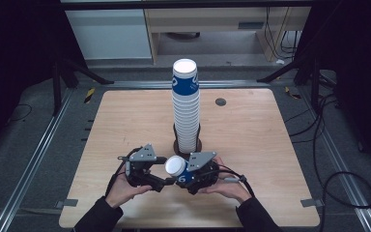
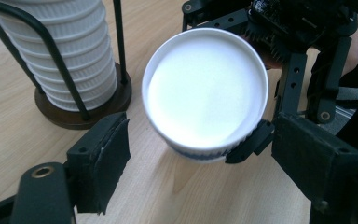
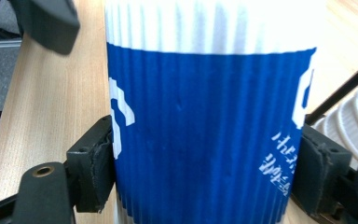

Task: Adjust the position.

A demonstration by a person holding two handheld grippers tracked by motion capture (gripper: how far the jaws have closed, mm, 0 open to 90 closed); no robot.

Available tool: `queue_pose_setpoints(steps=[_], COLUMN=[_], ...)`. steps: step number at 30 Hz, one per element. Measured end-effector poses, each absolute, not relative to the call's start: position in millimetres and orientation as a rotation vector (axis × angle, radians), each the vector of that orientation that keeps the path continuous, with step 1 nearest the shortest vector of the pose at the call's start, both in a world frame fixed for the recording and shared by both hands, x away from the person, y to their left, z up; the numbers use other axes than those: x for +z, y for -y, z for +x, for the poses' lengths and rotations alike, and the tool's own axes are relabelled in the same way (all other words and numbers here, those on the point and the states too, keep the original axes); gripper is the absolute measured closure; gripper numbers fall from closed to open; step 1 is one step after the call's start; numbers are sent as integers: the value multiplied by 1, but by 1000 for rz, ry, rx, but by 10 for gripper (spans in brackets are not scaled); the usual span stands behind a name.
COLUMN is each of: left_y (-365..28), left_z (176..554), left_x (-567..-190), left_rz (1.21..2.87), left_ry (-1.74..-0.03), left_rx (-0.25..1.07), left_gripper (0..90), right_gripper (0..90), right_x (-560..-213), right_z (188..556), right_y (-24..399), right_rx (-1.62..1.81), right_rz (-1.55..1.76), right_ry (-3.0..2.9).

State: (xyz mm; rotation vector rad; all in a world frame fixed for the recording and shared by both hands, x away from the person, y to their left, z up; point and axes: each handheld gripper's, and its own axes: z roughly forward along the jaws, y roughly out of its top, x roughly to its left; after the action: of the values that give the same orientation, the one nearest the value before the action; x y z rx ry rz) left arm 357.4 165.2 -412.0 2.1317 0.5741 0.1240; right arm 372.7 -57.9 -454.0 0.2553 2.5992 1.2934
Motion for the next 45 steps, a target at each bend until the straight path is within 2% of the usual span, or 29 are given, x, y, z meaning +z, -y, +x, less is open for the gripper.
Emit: queue_pose_setpoints(steps=[23,36,45], left_y=[-155,-169,-185], left_z=[358,360,364], left_x=[-420,-411,-405], left_rz=[2201,2134,2063], left_ry=[-589,-600,-620], left_rx=[96,118,138], left_gripper=[256,263,263], right_gripper=[207,98,84], right_x=[-459,-452,-442], right_z=[367,372,377], right_y=[42,51,70], right_rx=[1262,1352,1456], right_rz=[192,299,385], right_ry=[-2637,-2616,-2539])
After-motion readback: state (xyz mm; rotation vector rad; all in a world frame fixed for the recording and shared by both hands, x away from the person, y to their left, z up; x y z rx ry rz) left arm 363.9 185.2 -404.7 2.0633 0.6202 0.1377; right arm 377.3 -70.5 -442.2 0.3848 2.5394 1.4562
